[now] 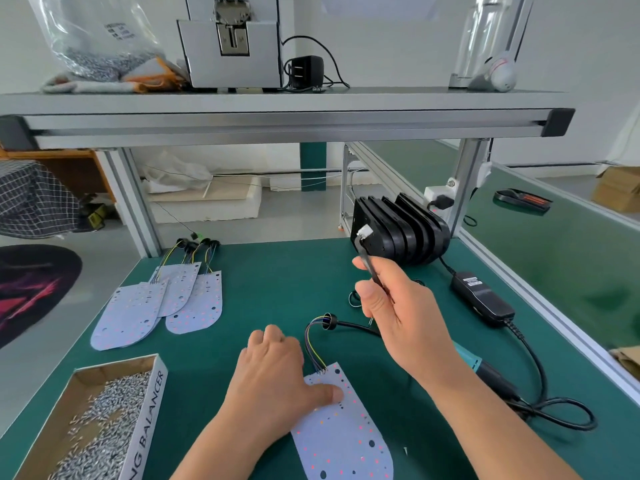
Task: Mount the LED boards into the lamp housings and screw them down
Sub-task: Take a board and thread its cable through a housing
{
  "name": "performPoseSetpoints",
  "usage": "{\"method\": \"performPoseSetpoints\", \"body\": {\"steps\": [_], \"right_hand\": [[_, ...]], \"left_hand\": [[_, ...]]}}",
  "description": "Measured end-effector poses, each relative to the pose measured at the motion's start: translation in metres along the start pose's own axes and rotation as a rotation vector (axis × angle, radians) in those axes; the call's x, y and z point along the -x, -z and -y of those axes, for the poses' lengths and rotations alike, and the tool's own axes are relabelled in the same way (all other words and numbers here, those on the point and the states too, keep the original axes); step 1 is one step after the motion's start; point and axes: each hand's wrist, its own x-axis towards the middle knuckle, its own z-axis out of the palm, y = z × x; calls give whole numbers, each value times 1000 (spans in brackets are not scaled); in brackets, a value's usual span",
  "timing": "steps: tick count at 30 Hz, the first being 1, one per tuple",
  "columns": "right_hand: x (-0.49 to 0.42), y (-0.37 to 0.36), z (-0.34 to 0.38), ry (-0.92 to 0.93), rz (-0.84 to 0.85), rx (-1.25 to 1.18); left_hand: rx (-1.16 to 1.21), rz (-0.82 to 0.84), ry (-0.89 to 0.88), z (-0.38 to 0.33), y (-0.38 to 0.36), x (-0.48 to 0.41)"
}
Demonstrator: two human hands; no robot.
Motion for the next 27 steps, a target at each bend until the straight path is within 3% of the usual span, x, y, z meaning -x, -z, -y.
{"method": "performPoseSetpoints", "body": {"steps": [5, 10, 17, 20, 23, 27], "right_hand": [[-4, 1, -5, 24, 13, 0], [-3, -1, -7, -45, 47, -10], [4, -14, 1, 83, 51, -68], [6, -15, 2, 99, 10, -163], [4, -11, -6, -4, -40, -257], [-2, -5, -18, -199, 44, -152]], "left_hand": [[-62, 11, 15, -8, 4, 7], [-85, -104, 29, -14, -5, 14], [-8, -196, 130, -17, -27, -11], [280, -271, 129, -6, -30, -25], [837, -386, 147, 5, -28, -32], [1383, -580, 132, 10, -11, -31]]}}
